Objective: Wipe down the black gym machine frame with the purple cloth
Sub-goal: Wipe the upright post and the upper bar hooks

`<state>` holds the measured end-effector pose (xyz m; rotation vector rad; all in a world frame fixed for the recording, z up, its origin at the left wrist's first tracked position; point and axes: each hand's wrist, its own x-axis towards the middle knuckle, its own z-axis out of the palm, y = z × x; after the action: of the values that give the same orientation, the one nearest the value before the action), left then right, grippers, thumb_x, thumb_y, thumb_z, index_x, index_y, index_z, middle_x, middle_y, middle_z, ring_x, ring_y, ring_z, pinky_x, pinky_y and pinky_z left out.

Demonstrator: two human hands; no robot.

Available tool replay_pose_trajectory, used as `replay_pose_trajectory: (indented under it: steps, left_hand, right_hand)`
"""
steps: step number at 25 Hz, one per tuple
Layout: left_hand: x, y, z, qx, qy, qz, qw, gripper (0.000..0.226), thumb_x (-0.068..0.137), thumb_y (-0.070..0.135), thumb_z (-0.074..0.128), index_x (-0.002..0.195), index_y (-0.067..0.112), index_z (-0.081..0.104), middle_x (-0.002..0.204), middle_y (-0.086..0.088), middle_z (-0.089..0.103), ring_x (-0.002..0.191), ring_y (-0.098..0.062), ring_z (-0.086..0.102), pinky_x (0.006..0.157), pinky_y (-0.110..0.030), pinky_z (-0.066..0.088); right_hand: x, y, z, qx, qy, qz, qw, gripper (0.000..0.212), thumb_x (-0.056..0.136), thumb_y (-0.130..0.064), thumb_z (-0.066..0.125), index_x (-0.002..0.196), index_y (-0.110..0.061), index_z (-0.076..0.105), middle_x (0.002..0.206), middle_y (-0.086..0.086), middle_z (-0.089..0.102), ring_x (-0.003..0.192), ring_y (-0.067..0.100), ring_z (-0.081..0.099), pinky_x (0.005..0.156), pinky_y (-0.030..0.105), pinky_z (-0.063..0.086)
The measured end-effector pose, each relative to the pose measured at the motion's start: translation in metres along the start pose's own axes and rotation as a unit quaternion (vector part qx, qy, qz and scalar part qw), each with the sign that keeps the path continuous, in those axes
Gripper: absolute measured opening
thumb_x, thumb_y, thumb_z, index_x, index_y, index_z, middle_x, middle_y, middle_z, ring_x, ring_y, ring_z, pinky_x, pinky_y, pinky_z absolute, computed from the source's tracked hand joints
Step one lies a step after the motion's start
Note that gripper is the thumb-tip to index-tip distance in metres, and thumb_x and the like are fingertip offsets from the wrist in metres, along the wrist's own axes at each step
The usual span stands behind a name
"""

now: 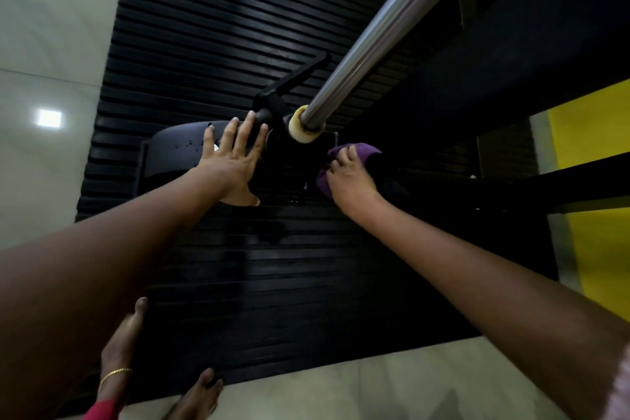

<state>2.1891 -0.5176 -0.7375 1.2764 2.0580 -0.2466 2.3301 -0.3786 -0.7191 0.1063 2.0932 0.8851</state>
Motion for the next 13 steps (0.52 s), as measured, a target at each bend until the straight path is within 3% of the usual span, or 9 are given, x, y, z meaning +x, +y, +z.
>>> replay_pose_trajectory:
  steps: [2, 4, 7, 10, 13]
  left_hand:
    - [0.001, 0.002, 0.001, 0.011, 0.005, -0.007, 1.000, 0.126, 0.079, 0.056, 0.067, 0.141, 0.015, -0.035, 0.146, -0.014, -0.043, 0.140, -0.035, -0.029, 0.111, -0.058, -0.010]
    - [0.001, 0.003, 0.002, 0.022, 0.010, -0.009, 1.000, 0.127, 0.078, 0.056, 0.067, 0.141, 0.015, -0.036, 0.146, -0.014, -0.043, 0.141, -0.035, -0.027, 0.112, -0.058, -0.008]
    - [0.002, 0.002, 0.004, 0.026, 0.016, -0.014, 0.999, 0.130, 0.076, 0.056, 0.069, 0.142, 0.015, -0.035, 0.146, -0.014, -0.043, 0.141, -0.035, -0.025, 0.113, -0.057, -0.006]
    - [0.002, 0.002, 0.006, 0.037, 0.025, -0.013, 0.999, 0.131, 0.074, 0.058, 0.070, 0.142, 0.015, -0.034, 0.146, -0.014, -0.042, 0.142, -0.035, -0.023, 0.114, -0.055, -0.004]
    - [0.003, 0.001, 0.007, 0.039, 0.042, -0.013, 0.998, 0.132, 0.073, 0.059, 0.070, 0.143, 0.017, -0.033, 0.147, -0.012, -0.041, 0.143, -0.033, -0.022, 0.114, -0.054, -0.002]
  right_hand:
    - [-0.016, 0.019, -0.008, 0.025, 0.006, 0.033, 0.999, 0.042, 0.099, -0.025, 0.034, 0.135, -0.005, 0.045, 0.141, 0.014, 0.042, 0.135, 0.034, 0.029, 0.114, 0.043, 0.015]
    - [-0.021, 0.036, -0.020, 0.017, 0.030, 0.120, 0.992, 0.042, 0.099, -0.019, 0.032, 0.134, 0.000, 0.041, 0.139, 0.018, 0.040, 0.134, 0.037, 0.028, 0.113, 0.044, 0.018]
    - [0.003, 0.046, -0.031, 0.020, 0.003, 0.176, 0.984, 0.044, 0.099, -0.019, 0.027, 0.136, 0.003, 0.037, 0.138, 0.022, 0.039, 0.132, 0.039, 0.030, 0.111, 0.045, 0.025]
    - [0.023, 0.035, -0.029, 0.010, -0.048, 0.131, 0.990, 0.051, 0.101, -0.033, 0.027, 0.142, -0.004, 0.036, 0.144, 0.019, 0.037, 0.134, 0.040, 0.028, 0.111, 0.048, 0.023]
    - [0.017, 0.024, -0.013, -0.001, -0.020, 0.040, 0.999, 0.046, 0.100, -0.038, 0.033, 0.135, -0.010, 0.047, 0.138, 0.015, 0.046, 0.130, 0.038, 0.034, 0.109, 0.049, 0.027]
